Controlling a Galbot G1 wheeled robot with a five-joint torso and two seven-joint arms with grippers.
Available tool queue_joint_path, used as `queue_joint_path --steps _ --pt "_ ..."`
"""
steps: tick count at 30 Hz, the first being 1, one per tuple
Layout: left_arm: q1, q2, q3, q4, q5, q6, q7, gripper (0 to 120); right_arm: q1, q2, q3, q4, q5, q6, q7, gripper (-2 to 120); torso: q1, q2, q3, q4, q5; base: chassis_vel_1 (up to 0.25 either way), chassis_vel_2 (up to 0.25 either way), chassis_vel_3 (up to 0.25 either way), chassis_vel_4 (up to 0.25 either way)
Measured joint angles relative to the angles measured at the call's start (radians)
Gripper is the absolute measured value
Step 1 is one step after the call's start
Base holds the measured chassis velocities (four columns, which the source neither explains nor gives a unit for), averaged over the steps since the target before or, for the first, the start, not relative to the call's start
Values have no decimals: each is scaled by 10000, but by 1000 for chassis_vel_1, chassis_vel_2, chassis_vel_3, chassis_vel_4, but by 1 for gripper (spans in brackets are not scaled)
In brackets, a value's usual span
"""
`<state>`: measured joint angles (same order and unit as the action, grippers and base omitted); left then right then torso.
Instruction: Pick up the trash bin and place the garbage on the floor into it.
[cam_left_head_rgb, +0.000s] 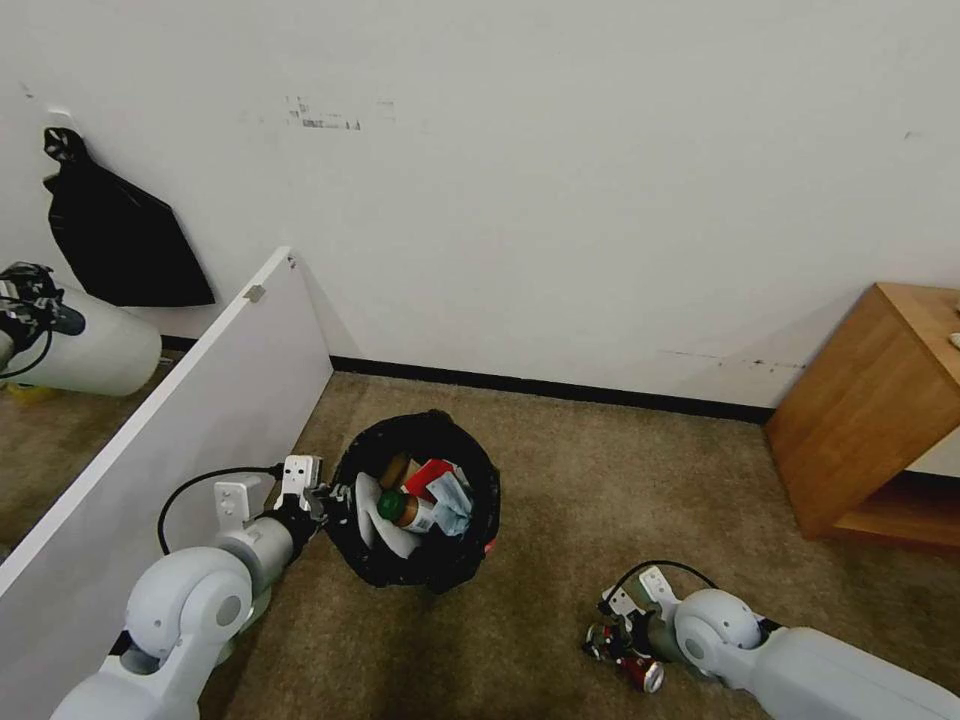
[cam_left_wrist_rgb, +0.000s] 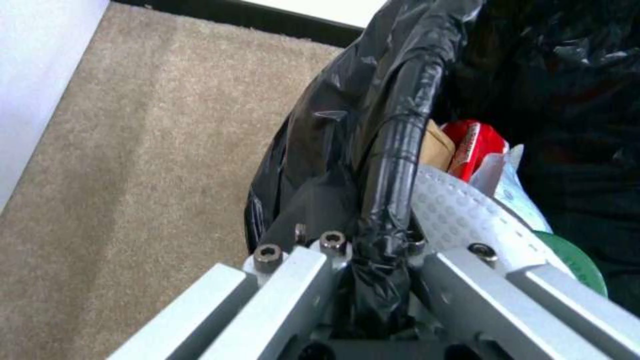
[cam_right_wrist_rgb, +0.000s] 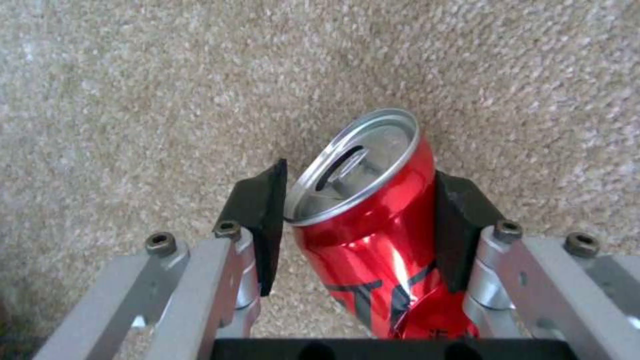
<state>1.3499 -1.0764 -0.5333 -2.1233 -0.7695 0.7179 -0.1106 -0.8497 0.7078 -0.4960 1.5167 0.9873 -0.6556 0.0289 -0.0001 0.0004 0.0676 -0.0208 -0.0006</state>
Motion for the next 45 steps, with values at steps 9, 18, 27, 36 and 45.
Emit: queue_joint_path --steps 9,18,27,36,45 --pt "18 -5 14 -52 9 -2 -28 0 -87 -46 142 153 113 51 287 42 2 -7 7 5 23 0 0 0 0" --pt "10 -3 96 -45 23 -2 -42 0 -285 -520 592 715 274 64 503 42 2 -8 7 2 13 0 0 0 0" --pt "-9 109 125 -21 12 13 -47 0 -461 -1054 1145 1656 608 98 697 42 2 -7 4 2 6 0 0 0 0" --pt "-27 145 122 48 2 18 17 0 -470 -1280 1472 2231 931 117 933 42 3 -5 4 1 6 0 0 0 0" --pt "-64 218 135 83 -44 28 95 0 -437 -1620 2239 3074 1314 255 1135 42 2 -4 4 0 6 0 0 0 0"
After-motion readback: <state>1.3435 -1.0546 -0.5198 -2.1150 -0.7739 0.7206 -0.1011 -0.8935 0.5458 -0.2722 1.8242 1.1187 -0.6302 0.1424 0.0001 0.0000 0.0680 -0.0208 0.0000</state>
